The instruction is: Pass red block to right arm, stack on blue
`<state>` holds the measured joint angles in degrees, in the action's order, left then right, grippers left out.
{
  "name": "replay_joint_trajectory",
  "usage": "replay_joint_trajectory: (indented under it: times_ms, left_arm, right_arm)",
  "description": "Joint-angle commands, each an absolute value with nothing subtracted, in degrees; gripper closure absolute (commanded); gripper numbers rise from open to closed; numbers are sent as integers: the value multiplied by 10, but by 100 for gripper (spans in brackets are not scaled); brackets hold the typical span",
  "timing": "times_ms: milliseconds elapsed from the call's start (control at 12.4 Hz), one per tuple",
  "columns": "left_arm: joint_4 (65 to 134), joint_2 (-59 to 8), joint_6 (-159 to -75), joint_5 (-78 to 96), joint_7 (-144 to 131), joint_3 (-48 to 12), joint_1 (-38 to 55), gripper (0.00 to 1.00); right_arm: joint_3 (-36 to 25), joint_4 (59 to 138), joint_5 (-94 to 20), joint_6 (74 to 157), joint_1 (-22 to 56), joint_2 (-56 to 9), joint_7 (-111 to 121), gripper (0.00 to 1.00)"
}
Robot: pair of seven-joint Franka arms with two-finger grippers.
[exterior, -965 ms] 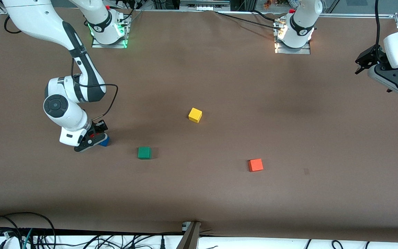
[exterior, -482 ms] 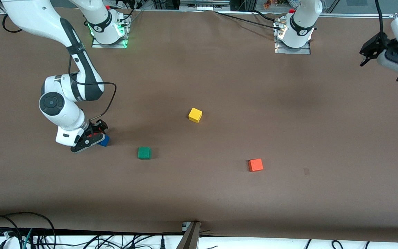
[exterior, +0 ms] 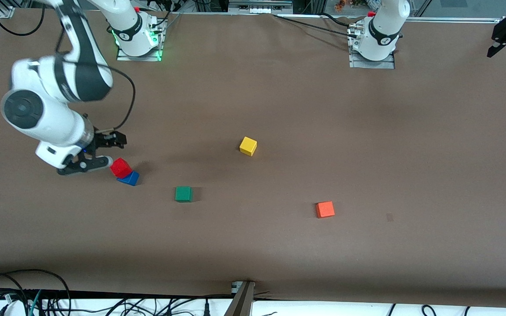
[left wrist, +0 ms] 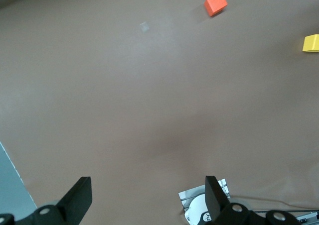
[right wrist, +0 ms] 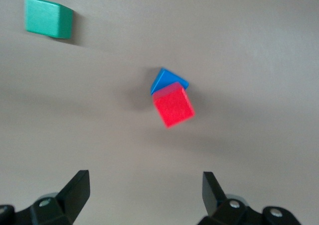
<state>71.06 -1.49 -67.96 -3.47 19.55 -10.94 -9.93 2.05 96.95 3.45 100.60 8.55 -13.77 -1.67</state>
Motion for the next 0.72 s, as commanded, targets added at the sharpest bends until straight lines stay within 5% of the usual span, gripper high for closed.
replay_joint_trajectory:
  times_ms: [0, 322, 643]
  left_arm:
    - [830, 44, -732, -27, 140, -69, -51, 0]
    - [891, 12, -816, -26, 59, -44, -7, 0]
    - [961, 13, -900, -8, 56, -43, -7, 0]
  right_arm:
    - [19, 849, 12, 853, 83, -141, -60, 0]
    - [20, 771, 2, 763, 52, -119, -54, 0]
    - [46, 932, -28, 885, -27, 0, -45, 0]
